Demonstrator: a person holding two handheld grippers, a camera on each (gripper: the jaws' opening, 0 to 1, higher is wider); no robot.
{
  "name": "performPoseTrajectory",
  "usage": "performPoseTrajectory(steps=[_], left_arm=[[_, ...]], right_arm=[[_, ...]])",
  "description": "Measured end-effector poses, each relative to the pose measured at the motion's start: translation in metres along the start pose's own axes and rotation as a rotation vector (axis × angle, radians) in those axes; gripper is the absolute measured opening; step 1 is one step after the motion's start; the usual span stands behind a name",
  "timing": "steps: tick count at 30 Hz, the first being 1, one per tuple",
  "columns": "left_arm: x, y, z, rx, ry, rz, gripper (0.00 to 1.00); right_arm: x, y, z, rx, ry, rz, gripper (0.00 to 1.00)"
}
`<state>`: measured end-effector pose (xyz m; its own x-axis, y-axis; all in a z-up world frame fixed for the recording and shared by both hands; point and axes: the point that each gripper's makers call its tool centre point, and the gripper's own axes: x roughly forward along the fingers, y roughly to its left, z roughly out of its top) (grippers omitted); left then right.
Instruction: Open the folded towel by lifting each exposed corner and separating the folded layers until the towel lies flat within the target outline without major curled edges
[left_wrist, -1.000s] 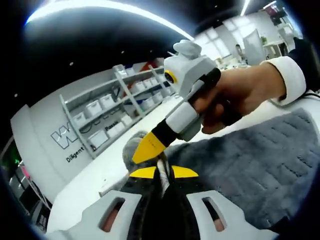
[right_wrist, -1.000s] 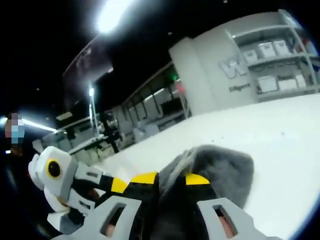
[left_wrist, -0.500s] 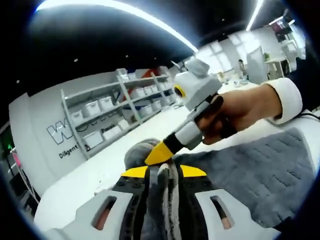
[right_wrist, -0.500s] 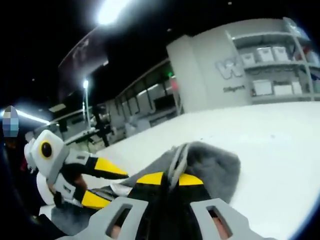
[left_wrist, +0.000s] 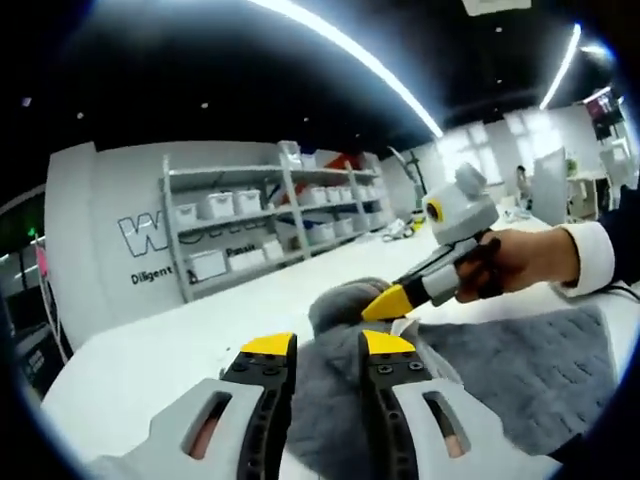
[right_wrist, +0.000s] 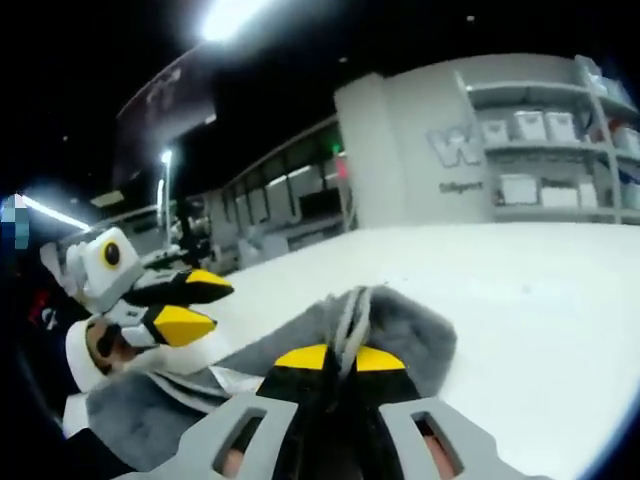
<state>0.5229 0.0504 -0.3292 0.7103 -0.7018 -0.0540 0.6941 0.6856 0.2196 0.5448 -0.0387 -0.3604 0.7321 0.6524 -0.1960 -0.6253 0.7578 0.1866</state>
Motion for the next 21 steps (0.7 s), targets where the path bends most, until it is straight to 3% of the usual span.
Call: performPoseTrajectory(steps=[3,6,13,18,21], left_arm=[[0.001,0.003,-0.013,-0.02,0.05,0.008,0.21],[0.001,-0.001,-0.028,-0.065,0.115,-0.028,0.2],[-0.002,-0.007,-0.049,-0.018,0.223,-0.056,0.12],[-0.005,-0.005,-0.058,0.017,0.275,-0.046,0.07],[-0.007,-0.006,-0.062,0.015,0.294,-0.053,0.03]], right_arm=[[-0.004,-0.002,0.001,0.001,-0.005,-0.006,0.0],[-0.006,-0.004,0.002,0.015,-0.013,-0.005,0.0],[-0.01,-0.012,0.002,0.026,-0.009,-0.018,0.0],[-0.015,-0.017,0.003,0.227,-0.011,0.041,0.0],[-0.014,-0.031,0.007,0.271,-0.005,0.036,0.0]])
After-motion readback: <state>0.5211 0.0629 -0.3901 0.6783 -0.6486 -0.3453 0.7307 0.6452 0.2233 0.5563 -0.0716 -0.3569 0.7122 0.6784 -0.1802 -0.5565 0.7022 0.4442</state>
